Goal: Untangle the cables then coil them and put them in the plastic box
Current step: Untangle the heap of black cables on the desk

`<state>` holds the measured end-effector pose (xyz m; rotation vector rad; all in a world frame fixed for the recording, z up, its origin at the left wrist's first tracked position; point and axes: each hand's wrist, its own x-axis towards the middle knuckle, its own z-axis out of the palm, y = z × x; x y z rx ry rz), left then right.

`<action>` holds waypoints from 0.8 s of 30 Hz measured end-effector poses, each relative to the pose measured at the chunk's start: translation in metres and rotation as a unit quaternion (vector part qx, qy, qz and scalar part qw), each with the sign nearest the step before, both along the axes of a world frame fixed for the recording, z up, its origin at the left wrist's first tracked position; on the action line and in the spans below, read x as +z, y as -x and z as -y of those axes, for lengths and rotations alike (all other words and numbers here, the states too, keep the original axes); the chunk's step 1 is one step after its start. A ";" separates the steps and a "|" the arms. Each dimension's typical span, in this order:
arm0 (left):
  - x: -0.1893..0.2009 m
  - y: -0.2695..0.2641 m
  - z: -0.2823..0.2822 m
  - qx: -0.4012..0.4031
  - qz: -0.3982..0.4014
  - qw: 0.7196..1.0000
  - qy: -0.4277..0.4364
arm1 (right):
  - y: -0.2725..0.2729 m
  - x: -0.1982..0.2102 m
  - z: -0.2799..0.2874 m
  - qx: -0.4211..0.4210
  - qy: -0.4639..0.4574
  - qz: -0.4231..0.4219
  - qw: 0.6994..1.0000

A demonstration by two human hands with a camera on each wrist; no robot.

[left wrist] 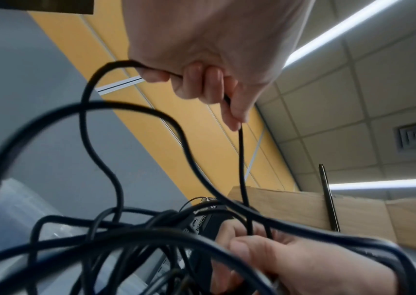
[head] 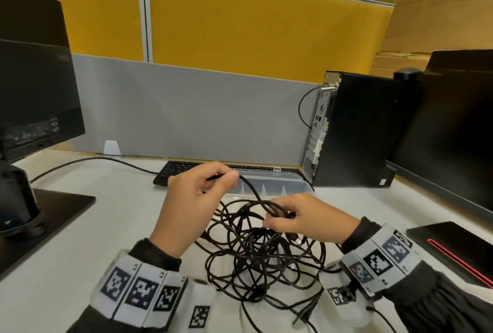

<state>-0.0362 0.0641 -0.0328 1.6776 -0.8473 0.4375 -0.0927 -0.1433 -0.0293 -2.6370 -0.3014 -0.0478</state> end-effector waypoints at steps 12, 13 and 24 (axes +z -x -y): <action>0.012 -0.027 -0.030 0.122 -0.121 0.968 0.183 | 0.013 -0.004 0.038 -0.039 0.052 0.011 0.998; 0.010 -0.028 -0.028 0.124 -0.122 0.971 0.162 | 0.013 -0.004 0.037 -0.038 0.058 0.000 0.998; 0.007 -0.027 -0.029 -0.014 -0.238 0.971 0.030 | 0.017 0.002 0.038 -0.048 0.034 0.212 0.975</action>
